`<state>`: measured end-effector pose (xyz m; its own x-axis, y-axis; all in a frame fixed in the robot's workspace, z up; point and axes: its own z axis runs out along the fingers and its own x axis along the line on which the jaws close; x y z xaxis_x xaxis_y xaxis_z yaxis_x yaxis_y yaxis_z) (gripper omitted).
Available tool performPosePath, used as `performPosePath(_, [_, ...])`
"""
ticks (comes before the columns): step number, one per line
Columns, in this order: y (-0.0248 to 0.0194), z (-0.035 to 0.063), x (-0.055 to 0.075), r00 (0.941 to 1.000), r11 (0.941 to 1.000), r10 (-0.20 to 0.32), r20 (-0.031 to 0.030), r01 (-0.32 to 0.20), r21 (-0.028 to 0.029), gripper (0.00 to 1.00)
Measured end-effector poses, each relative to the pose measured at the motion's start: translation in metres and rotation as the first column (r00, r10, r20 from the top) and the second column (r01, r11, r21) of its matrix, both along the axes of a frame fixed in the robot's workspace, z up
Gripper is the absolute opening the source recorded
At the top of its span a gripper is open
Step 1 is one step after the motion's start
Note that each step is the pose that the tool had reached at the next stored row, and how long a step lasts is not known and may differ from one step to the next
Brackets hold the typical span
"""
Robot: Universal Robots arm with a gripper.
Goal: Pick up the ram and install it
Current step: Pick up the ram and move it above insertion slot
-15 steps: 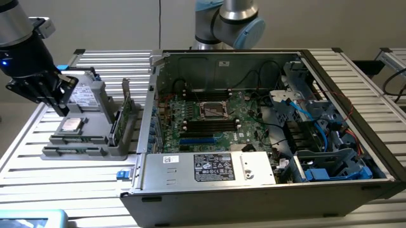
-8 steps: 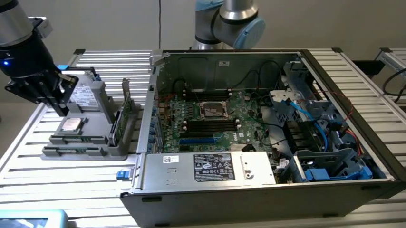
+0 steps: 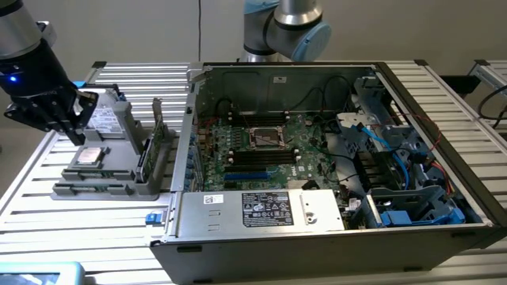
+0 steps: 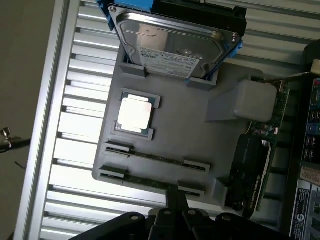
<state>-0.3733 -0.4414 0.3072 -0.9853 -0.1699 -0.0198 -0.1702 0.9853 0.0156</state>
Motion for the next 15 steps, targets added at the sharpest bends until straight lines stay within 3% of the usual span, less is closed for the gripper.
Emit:
performPosePath(4, [0.0000,-0.0001,0.0000,0.9973,0.9973,0.073,0.0000,-0.073,0.0000,0.11])
performPosePath(7, [0.0000,-0.0002,0.0000,0.9919,0.9919,0.127,0.0000,-0.127,0.0000,0.11])
performPosePath(11, [0.0000,-0.0003,0.0000,0.9800,0.9800,0.199,0.0000,-0.199,0.0000,0.11])
performPosePath(15, [0.0000,-0.0004,0.0000,0.9628,0.9628,0.270,0.0000,-0.270,0.0000,0.11])
